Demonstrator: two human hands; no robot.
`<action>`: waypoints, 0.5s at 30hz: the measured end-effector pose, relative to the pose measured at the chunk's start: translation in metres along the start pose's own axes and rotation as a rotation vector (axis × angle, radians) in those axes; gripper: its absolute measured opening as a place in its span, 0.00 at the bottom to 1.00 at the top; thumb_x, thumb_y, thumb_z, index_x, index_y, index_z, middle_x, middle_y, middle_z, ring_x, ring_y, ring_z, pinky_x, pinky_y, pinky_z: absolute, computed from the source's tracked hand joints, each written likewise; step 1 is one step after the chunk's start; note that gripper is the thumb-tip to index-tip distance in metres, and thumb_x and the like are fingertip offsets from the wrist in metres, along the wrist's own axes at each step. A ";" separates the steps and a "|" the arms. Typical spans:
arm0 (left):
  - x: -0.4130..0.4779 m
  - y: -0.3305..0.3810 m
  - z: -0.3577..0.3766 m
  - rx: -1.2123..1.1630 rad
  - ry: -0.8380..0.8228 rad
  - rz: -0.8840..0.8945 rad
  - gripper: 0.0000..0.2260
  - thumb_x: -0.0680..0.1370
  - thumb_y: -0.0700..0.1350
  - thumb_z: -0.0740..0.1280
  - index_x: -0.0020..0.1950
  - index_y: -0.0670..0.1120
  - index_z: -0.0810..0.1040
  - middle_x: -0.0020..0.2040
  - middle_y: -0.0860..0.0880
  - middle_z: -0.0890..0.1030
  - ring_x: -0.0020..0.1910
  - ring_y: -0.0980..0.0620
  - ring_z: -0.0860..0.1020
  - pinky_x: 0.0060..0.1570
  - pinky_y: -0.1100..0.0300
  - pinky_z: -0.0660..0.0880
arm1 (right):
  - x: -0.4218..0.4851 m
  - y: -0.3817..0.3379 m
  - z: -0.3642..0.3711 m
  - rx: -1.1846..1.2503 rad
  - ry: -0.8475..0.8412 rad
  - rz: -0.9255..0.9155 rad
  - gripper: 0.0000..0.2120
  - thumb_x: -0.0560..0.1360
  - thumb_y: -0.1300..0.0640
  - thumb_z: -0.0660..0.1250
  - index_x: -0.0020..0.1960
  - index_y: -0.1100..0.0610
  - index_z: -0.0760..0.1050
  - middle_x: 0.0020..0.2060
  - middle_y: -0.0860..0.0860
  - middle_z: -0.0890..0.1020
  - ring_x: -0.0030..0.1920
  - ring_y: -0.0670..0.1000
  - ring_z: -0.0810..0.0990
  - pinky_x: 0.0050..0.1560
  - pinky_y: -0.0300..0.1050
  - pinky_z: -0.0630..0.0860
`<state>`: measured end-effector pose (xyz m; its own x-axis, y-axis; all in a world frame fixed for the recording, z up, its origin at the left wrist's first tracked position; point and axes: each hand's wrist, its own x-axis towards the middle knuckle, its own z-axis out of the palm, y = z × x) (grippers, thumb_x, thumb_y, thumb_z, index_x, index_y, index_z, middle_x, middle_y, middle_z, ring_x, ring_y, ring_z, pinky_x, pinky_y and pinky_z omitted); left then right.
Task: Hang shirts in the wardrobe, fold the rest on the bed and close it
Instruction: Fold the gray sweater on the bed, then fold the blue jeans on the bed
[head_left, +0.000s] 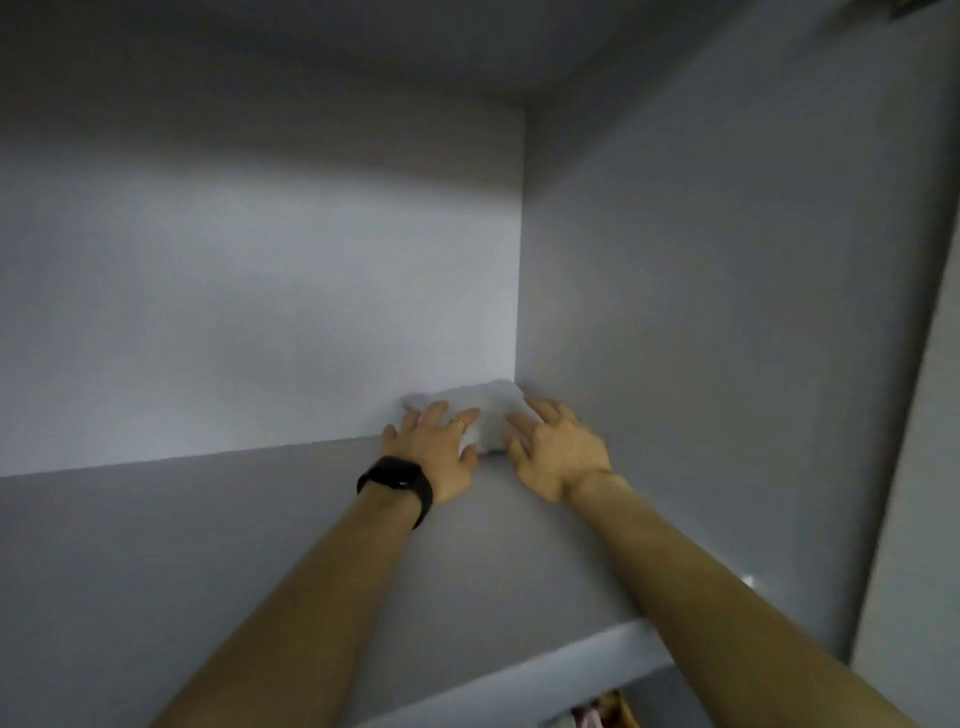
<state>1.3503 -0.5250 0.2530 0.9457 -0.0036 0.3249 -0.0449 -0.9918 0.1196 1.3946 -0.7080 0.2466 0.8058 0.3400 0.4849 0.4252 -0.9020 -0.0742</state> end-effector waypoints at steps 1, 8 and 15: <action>-0.016 0.004 -0.004 0.003 0.021 0.039 0.25 0.82 0.59 0.54 0.79 0.62 0.53 0.81 0.51 0.53 0.78 0.43 0.55 0.75 0.43 0.54 | -0.024 -0.005 -0.010 0.012 0.061 0.004 0.22 0.82 0.43 0.55 0.75 0.45 0.68 0.79 0.48 0.61 0.78 0.54 0.58 0.73 0.52 0.62; -0.151 0.060 -0.005 -0.086 0.211 0.335 0.25 0.80 0.60 0.56 0.78 0.62 0.59 0.79 0.52 0.60 0.78 0.46 0.57 0.74 0.43 0.59 | -0.227 -0.027 -0.053 0.050 0.288 0.139 0.22 0.82 0.42 0.56 0.74 0.46 0.71 0.77 0.50 0.66 0.77 0.54 0.61 0.73 0.54 0.67; -0.284 0.135 0.049 -0.401 0.265 0.608 0.21 0.79 0.54 0.61 0.72 0.54 0.74 0.70 0.49 0.73 0.68 0.45 0.71 0.66 0.46 0.70 | -0.438 -0.023 -0.073 0.047 0.398 0.388 0.20 0.82 0.45 0.60 0.70 0.50 0.76 0.73 0.50 0.72 0.76 0.52 0.65 0.67 0.50 0.73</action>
<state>1.0920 -0.6637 0.1307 0.6113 -0.4519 0.6496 -0.6924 -0.7029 0.1625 1.0018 -0.8559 0.0995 0.6931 -0.1497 0.7052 0.1534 -0.9252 -0.3472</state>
